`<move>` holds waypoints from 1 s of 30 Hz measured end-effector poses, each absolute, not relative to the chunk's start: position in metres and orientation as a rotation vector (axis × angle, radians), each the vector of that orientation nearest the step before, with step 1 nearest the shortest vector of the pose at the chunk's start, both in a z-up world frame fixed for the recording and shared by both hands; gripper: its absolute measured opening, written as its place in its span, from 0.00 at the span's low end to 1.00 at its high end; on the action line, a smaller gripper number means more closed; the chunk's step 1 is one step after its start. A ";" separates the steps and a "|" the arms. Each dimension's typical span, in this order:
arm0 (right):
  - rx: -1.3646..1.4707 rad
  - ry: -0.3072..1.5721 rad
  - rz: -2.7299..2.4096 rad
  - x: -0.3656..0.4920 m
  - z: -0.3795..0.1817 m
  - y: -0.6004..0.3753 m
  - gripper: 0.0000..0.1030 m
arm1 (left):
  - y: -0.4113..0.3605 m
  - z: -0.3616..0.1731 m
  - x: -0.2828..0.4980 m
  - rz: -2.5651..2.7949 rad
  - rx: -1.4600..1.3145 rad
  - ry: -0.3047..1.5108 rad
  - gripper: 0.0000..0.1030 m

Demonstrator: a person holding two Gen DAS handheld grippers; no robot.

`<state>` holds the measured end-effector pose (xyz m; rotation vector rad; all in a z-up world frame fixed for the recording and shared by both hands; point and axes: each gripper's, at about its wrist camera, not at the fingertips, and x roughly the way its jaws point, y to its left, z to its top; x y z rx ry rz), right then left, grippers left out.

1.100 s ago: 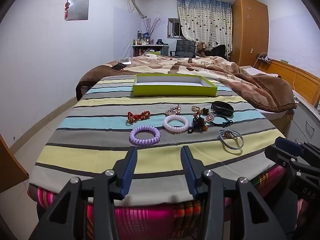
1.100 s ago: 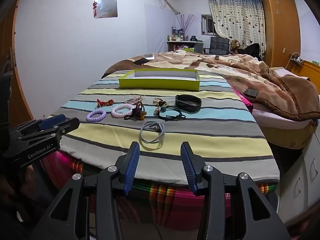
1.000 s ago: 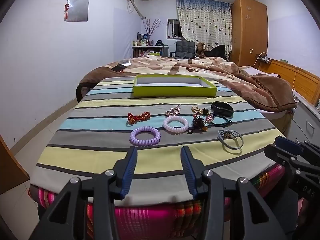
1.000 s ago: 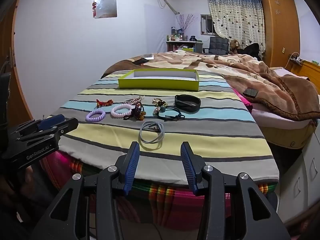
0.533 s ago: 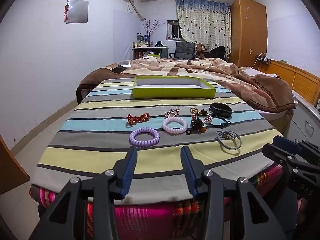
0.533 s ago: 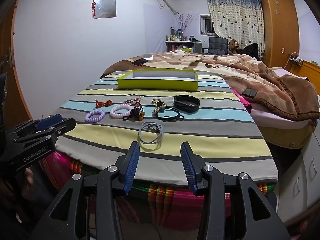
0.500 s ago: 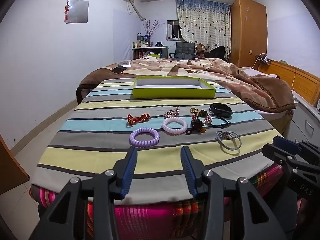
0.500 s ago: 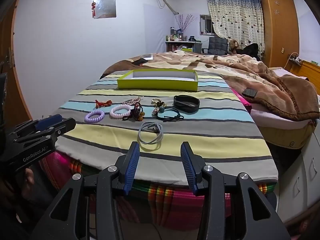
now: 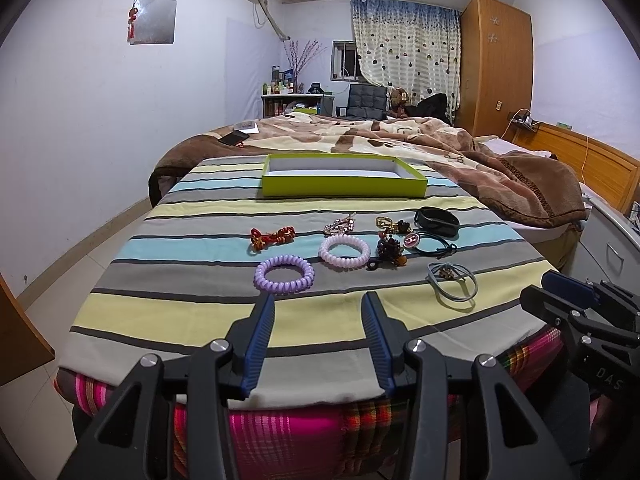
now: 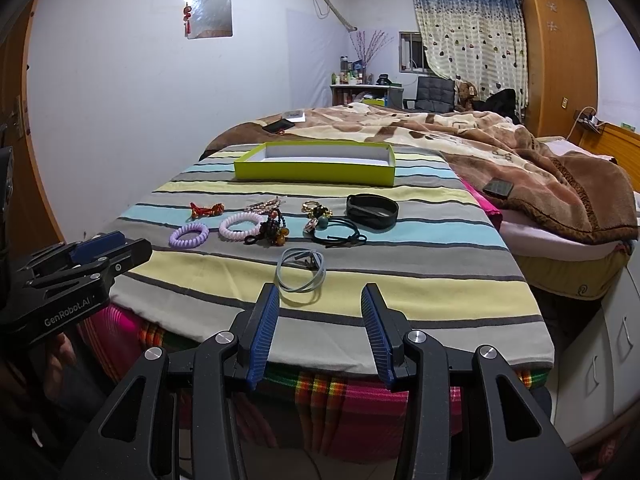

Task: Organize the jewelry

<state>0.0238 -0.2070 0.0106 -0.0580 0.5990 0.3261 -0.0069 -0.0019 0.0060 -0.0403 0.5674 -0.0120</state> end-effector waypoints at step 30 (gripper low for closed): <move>-0.058 0.599 0.325 0.024 0.012 -0.206 0.42 | -0.003 0.003 -0.007 -0.016 -0.043 0.574 0.46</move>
